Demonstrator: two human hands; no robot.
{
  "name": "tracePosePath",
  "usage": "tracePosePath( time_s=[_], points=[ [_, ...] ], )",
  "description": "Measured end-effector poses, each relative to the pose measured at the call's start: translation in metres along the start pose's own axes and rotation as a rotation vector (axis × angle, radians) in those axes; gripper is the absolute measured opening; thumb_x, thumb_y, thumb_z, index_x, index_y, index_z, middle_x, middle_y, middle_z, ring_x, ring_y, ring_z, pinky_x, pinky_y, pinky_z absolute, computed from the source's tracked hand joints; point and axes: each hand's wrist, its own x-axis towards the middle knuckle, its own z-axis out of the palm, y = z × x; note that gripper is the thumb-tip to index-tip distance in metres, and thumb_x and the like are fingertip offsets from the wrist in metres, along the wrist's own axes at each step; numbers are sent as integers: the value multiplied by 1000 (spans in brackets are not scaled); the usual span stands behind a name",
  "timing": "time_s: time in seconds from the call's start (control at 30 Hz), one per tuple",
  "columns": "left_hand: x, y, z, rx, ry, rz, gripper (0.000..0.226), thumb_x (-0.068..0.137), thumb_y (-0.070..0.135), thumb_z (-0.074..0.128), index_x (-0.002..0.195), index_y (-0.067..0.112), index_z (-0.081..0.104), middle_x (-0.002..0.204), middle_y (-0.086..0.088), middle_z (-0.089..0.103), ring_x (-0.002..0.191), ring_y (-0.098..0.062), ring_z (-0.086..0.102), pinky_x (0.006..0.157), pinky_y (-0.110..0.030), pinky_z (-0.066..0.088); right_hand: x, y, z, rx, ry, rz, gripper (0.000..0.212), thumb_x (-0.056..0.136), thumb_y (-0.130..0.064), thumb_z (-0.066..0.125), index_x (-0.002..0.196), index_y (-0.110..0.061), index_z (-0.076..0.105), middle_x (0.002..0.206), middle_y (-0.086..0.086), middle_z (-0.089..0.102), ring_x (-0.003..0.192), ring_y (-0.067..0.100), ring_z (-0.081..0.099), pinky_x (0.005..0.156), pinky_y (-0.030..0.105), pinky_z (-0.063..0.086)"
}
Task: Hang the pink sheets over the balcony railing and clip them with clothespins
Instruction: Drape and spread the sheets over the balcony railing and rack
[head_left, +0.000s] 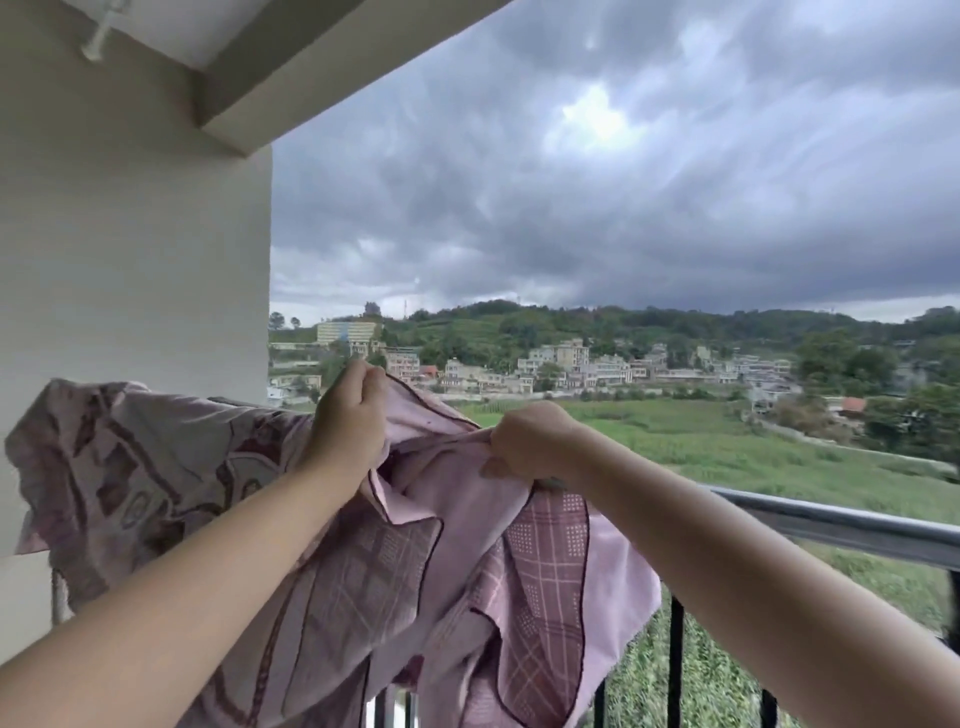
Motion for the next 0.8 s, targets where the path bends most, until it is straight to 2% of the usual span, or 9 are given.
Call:
tracePosePath(
  time_s=[0.1,0.17,0.2,0.33,0.4,0.5,0.57,0.67,0.8],
  points=[
    [3,-2,-7,-84,-180,-148,23,95,28,40,96,10,54,81,-9,56,56,-15,40,47,-24,34,11,7,-9,52,-69,26,43,93,-37,40,99,0,61,64,5,45,58,22,45,51,27,38],
    [9,-7,-12,98,-339,-146,53,86,38,55,125,4,42,124,-16,52,83,-18,52,61,-18,41,20,9,-11,58,-113,53,38,93,-25,39,96,4,63,58,5,45,48,18,35,45,25,31],
    [11,-10,-14,296,-428,-108,69,79,44,62,130,6,35,130,-13,49,95,-20,51,68,-19,40,23,10,-11,59,-142,63,36,92,-21,39,96,5,64,60,7,50,48,18,34,46,27,32],
    [6,-25,5,919,-702,61,106,64,61,67,142,19,9,102,-4,59,82,-20,55,64,-26,40,29,15,-4,98,-108,94,35,92,-17,37,100,6,63,80,19,60,57,22,39,47,27,34],
    [6,-34,26,982,-658,83,111,66,61,65,144,19,-2,117,-10,59,101,-27,57,75,-32,45,34,21,0,70,-30,105,30,91,-15,40,99,2,63,86,18,62,64,23,45,44,24,32],
    [14,-44,52,929,-582,5,95,72,52,64,141,10,13,124,-14,55,109,-30,55,79,-34,45,48,37,-2,16,43,110,22,83,-16,53,96,-3,65,92,14,66,69,22,48,56,26,42],
    [24,-47,60,941,-595,-1,59,75,40,64,117,6,39,114,-14,59,102,-29,57,75,-32,43,60,45,-5,15,47,104,20,79,-15,58,95,-6,65,83,9,64,69,23,48,54,26,41],
    [41,-48,55,972,-687,66,20,78,24,60,83,15,43,100,-11,60,91,-26,57,71,-29,41,73,48,-3,106,44,105,23,84,-15,52,97,-1,64,63,6,51,67,22,46,45,25,34],
    [62,-50,36,728,-550,12,20,81,10,54,101,11,56,87,-5,56,74,-18,52,49,-21,35,73,51,4,574,-289,-13,49,90,-44,42,88,1,62,67,7,60,51,15,55,42,18,46]
  ],
)
